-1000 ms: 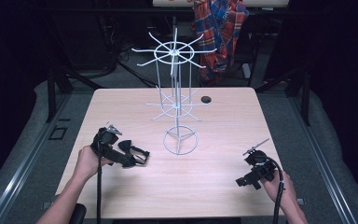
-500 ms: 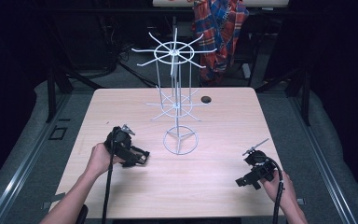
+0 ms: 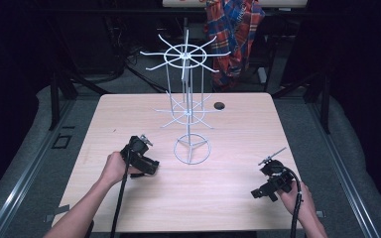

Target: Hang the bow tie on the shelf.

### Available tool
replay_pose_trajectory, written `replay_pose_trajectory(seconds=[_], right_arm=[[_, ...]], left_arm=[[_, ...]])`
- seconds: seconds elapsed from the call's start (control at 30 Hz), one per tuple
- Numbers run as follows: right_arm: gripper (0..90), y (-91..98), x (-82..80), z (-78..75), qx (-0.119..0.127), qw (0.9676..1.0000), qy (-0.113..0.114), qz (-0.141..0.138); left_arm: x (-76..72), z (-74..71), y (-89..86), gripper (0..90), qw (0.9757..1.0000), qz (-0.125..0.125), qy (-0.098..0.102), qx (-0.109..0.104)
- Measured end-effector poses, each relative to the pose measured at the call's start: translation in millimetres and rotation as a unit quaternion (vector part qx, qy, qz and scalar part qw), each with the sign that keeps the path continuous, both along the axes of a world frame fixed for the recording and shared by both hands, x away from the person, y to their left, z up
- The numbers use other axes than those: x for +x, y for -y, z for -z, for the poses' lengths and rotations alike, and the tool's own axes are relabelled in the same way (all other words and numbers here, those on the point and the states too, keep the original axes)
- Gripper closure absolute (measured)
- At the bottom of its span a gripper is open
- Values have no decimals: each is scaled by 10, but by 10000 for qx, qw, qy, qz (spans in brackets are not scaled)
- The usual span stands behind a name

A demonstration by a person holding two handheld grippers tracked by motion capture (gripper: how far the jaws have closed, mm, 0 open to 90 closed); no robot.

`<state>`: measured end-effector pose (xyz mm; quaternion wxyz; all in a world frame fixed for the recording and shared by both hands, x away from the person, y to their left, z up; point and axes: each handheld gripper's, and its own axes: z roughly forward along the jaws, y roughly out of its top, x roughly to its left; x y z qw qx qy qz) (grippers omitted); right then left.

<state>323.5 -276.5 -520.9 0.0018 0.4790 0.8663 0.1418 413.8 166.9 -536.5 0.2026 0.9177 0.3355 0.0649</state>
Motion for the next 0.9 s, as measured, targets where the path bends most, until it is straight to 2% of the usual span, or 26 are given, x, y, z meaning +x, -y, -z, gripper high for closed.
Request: replay_pose_trajectory(seconds=[0.07,0.13,0.17,0.23,0.27,0.37,0.4,0.47,0.6,0.7,0.73,0.9], right_arm=[[154,-6,-8,12,66,9999,37,76],[154,-2,-5,4,25,10000,-9,41],[153,-15,-20,19,104,9998,65,176],[154,-5,-10,11,94,9999,8,104],[154,-9,-12,17,164,9998,16,124],[154,-3,-9,10,66,9999,13,102],[154,-17,-21,29,184,9996,83,217],[154,-19,-23,21,146,9996,11,225],[154,-18,-21,28,173,9996,79,215],[153,-4,-9,7,63,9999,7,103],[154,-7,-10,17,156,9998,37,117],[154,-8,-11,11,107,9999,9,113]], left_arm=[[8,27,32,211,10000,13,-39,27],[18,48,54,240,9999,49,-76,78],[21,54,58,257,9999,49,-65,88],[31,62,50,297,9999,53,-85,39],[37,66,45,317,9999,61,-123,23],[36,77,41,381,9999,47,-154,24],[33,85,40,404,9999,52,-147,58],[29,95,45,437,9998,79,-136,84],[33,107,46,495,9997,85,-201,132],[29,125,45,530,9996,86,-217,158],[28,132,47,542,9995,101,-243,185],[23,143,53,596,9994,137,-226,223]])
